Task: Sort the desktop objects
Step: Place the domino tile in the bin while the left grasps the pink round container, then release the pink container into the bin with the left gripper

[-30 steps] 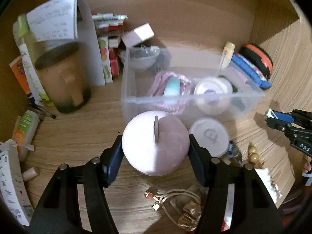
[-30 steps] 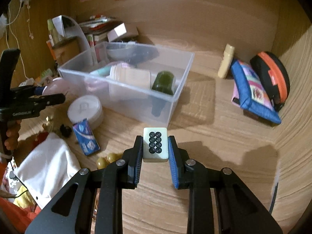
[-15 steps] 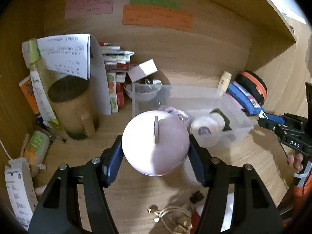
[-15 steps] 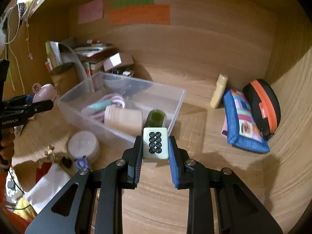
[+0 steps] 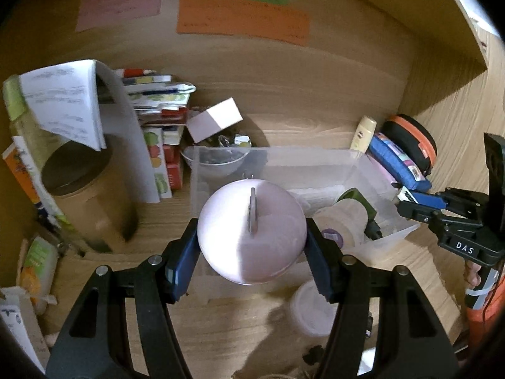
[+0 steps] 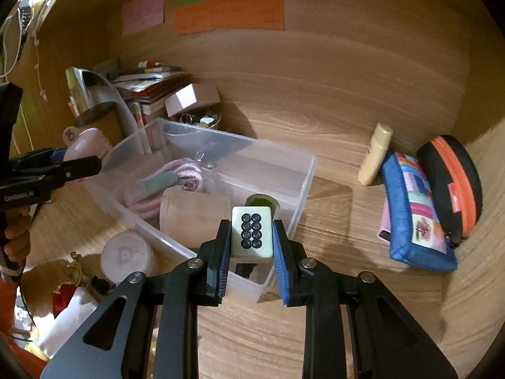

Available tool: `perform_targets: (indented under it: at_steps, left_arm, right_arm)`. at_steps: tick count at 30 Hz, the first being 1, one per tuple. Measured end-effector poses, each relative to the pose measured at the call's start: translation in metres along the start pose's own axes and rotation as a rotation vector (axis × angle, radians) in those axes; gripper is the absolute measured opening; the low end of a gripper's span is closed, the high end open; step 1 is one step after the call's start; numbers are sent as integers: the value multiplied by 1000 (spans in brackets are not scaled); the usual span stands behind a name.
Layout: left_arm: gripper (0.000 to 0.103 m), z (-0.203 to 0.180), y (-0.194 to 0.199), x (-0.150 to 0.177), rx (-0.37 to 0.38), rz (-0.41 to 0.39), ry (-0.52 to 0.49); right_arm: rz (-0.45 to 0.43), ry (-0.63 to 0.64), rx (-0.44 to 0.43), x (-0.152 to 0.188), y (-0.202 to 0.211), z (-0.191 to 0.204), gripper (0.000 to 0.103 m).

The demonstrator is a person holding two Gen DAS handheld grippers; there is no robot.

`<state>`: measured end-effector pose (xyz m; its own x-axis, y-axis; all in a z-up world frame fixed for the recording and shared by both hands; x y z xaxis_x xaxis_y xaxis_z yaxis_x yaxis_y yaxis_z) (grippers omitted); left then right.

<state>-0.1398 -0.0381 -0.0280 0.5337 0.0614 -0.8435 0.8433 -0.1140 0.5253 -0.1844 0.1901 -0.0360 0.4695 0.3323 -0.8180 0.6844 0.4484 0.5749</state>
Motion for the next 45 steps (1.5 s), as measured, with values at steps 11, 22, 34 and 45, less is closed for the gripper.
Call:
perform_targets:
  at_steps: [11,22,34,45]
  left_arm:
    - [62,-4,-29,1,8,37,-28]
    - [64,-12,-34,6,1,55,-71]
    - [65,-12,-24,2,15,40,-55]
    - [74,-15,3,3,14,-2,-49]
  right_arm:
    - [51,22,-7,3,-22,2,22]
    - [64,36,-14,2,-30,7,22]
    - [61,23,11,2,-21,10,33]
    - [18,36,23,2,2,19,57]
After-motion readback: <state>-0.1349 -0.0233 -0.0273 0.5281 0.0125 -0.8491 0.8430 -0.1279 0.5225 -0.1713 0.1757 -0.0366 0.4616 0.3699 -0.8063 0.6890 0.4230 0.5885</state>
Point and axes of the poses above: each gripper's, at about its wrist camera, not at the fingertips, and y roughly against the way its jaws point, z to its left, x to its underside, the point moved 1 cm from there along -y, roughly the way its jaws point, and after that the axes turned 7 degrees about -z, right-handed, at the moved point
